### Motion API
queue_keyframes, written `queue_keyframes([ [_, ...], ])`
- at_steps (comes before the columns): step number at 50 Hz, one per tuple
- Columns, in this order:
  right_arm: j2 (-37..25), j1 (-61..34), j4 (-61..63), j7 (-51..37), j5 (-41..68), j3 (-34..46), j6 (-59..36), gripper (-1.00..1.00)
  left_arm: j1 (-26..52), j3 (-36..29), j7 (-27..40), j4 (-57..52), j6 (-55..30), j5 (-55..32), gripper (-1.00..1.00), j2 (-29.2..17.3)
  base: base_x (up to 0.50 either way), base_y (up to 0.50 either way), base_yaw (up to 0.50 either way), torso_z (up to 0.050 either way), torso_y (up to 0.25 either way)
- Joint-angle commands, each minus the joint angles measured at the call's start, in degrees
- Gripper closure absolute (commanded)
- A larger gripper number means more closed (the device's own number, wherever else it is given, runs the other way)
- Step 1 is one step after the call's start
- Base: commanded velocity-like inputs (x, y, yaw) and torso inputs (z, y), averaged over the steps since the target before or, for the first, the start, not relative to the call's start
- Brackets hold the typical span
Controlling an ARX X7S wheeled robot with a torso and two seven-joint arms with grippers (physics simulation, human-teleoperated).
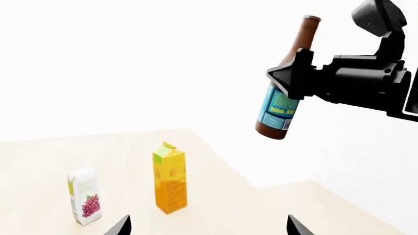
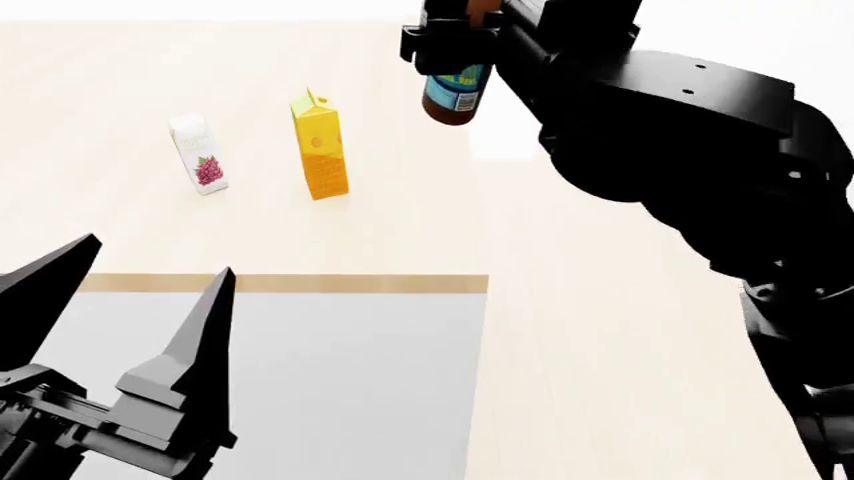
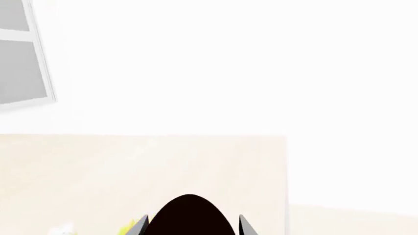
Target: Move the drinks to the dining counter.
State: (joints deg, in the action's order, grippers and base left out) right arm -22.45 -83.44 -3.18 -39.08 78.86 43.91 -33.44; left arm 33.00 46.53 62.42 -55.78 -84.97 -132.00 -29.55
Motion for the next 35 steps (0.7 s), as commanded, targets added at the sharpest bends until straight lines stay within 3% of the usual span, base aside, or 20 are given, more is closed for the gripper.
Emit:
queue_keyframes([
  [1,4.71,-2.05,-10.40,7.04,-4.30,1.01,1.82,1.00,-0.72,1.12,-1.51,0.12,-1.29,0.92,-1.00,1.04,0.00,0.00,0.00,0.000,0.000],
  [35,6.57,-0.78,-13.87,9.49,-3.56,3.82,-0.60,1.00,-2.34,2.67,-5.50,-0.53,-1.32,3.85,-1.00,1.37,0.00,0.00,0.00,0.000,0.000],
])
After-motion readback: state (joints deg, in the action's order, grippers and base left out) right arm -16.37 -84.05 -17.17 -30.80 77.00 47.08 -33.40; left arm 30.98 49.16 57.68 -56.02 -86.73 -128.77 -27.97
